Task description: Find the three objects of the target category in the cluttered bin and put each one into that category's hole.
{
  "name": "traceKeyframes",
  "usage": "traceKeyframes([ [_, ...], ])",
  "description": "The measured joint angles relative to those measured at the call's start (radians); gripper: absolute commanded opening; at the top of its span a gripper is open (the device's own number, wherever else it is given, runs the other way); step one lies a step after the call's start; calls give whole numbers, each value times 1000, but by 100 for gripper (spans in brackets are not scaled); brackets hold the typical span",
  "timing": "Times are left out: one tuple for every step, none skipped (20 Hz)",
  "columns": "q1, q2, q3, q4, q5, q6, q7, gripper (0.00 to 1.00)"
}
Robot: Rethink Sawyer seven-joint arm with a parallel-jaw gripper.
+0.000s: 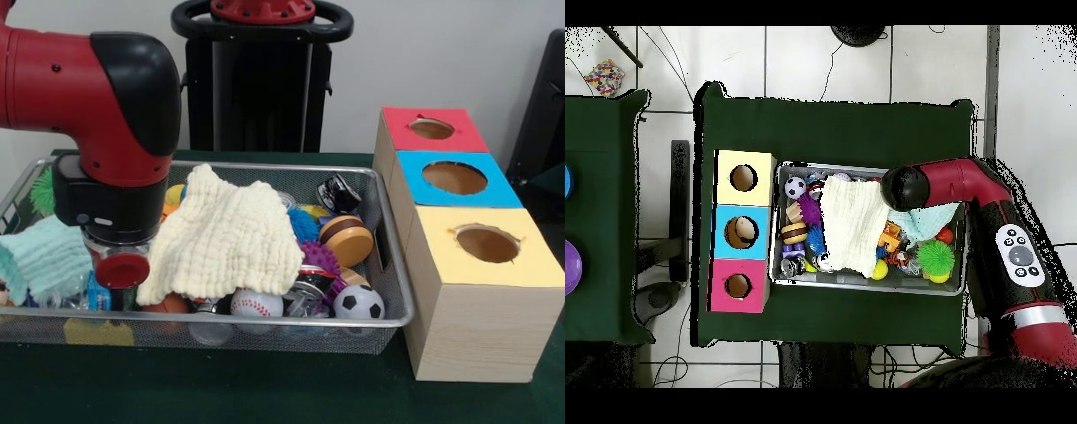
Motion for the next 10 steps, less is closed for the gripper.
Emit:
traceKeyframes([
  [0,0,0,0,0,0,0,100],
  [0,-1,0,0,0,0,0,100],
  [0,-2,0,0,0,0,0,100],
  [0,-2,-1,1,0,0,0,100],
  [0,-2,-1,1,0,0,0,100],
  [0,-3,-1,1,0,0,0,100],
  [0,-3,-1,1,0,0,0,100],
  [0,-4,-1,1,0,0,0,100],
  [0,-5,-2,1,1,1,0,100],
  [0,-6,-2,1,1,1,0,100],
])
